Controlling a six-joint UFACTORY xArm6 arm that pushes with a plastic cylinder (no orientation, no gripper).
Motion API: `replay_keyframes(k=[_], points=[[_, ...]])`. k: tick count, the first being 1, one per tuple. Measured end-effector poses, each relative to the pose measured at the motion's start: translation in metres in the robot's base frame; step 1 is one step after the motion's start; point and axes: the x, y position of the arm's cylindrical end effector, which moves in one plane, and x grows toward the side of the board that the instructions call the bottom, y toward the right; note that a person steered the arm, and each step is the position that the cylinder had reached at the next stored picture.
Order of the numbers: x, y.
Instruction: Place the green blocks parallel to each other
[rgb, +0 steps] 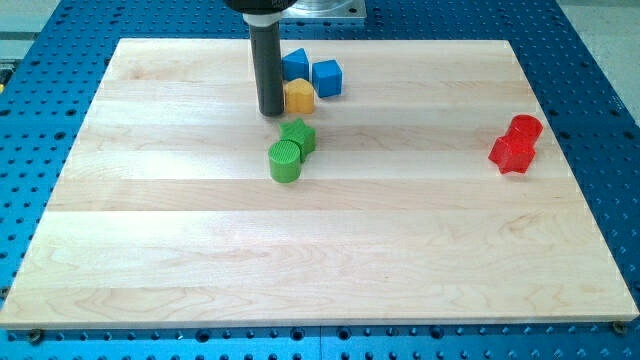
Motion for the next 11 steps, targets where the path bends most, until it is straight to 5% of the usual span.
replay_keyframes(k=[3, 4, 6, 8, 9, 10, 11], points=[[-0.007, 0.102], [0.118, 0.122], [0.169, 0.114], [0.162, 0.112], [0.108, 0.084], [0.137, 0.05], [0.094, 0.015]])
